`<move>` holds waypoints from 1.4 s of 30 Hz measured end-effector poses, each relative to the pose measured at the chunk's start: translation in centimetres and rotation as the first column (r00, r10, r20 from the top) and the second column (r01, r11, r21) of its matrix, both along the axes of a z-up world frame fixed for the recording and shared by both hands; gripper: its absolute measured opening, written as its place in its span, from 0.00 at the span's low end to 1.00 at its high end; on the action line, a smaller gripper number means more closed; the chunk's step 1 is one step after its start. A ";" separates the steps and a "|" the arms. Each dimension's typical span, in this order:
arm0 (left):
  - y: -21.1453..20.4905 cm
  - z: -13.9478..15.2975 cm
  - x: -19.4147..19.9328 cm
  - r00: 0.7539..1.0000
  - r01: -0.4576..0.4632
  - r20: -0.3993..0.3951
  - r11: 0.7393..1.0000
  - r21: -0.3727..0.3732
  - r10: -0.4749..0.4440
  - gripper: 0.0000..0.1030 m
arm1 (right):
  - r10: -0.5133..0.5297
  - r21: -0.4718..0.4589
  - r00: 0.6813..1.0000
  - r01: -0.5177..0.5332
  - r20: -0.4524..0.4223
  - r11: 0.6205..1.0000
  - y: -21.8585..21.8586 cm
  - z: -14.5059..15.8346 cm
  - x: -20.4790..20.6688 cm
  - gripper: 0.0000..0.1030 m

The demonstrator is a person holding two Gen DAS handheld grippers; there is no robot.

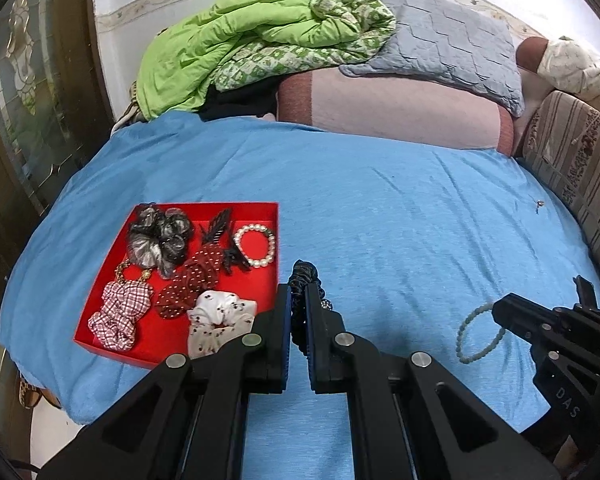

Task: Organize jewelry
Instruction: 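Carry the black bracelet toward the red tray with the left tool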

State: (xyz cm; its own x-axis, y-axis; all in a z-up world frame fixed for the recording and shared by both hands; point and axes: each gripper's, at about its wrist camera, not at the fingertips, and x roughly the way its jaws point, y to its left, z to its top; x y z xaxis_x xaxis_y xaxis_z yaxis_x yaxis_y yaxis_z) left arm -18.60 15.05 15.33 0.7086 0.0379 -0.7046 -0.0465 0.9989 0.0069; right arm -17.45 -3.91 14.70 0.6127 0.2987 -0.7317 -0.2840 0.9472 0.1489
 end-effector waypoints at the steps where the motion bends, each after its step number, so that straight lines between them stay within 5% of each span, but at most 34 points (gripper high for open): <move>1: 0.3 0.0 0.1 1.000 -0.005 0.000 1.000 -0.001 0.005 0.06 | 0.003 -0.001 1.000 -0.003 -0.001 1.000 0.1 0.0 0.1 0.07; 21: 8.9 0.8 -0.2 0.988 -0.152 0.024 0.987 -0.046 0.153 0.06 | 0.060 0.013 0.998 -0.059 -0.032 0.998 2.4 -0.6 1.3 0.07; 34: 16.8 1.5 -2.3 0.974 -0.210 0.046 0.962 -0.175 0.221 0.06 | 0.106 0.023 0.994 -0.105 -0.037 0.994 4.6 -0.4 2.4 0.07; 42: 18.1 1.6 -3.2 0.968 -0.232 0.050 0.956 -0.180 0.245 0.06 | 0.159 0.046 0.987 -0.158 -0.023 0.986 5.9 0.3 3.2 0.07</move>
State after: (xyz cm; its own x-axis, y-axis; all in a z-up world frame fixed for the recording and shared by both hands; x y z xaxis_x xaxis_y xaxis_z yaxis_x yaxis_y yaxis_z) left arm -21.77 33.15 16.91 0.7423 0.0949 -0.6633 -0.2777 0.9445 -0.1756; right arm -14.28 2.03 14.96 0.5355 0.4224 -0.7313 -0.4255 0.8829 0.1984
